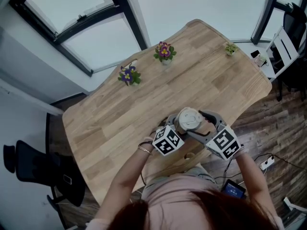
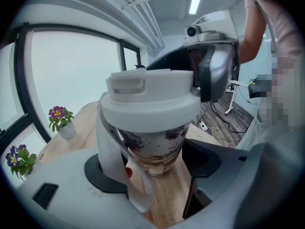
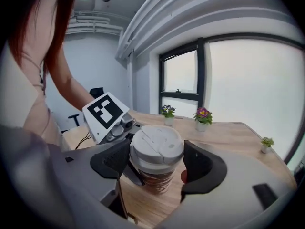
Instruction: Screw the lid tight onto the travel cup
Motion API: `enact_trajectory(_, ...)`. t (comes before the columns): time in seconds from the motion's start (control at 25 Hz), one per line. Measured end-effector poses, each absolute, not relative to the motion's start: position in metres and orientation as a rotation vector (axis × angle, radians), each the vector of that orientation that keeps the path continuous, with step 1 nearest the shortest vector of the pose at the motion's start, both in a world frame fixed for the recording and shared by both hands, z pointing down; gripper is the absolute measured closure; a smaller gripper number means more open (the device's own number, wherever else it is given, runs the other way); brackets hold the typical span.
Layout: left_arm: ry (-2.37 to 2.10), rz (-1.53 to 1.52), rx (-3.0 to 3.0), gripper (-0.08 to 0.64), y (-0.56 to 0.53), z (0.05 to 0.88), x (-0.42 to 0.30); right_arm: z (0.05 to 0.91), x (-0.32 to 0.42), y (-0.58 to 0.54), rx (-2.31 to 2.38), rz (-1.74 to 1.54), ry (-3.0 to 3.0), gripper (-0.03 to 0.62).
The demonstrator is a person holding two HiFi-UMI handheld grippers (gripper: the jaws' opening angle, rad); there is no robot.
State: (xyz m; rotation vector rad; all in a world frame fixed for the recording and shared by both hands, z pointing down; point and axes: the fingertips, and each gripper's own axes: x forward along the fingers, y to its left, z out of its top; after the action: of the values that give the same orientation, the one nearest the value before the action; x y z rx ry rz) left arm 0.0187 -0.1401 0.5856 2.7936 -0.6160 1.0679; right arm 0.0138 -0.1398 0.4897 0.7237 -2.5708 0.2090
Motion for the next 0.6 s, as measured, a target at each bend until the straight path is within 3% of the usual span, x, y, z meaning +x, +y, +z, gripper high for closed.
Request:
enact_trajectory(0.24,-0.650,1.068,2.788,0.213,-0.1403,0.5853,0.0185,0.4904,0.0160,-0.1377,1.135,0.277,-2.511,0.242)
enact_trajectory(0.6,-0.530,1.086,2.828,0.213,-0.1370,0.5865,0.0202,0.4880,0.0184,-0.1409,0.670,0.244,-2.534,0.241)
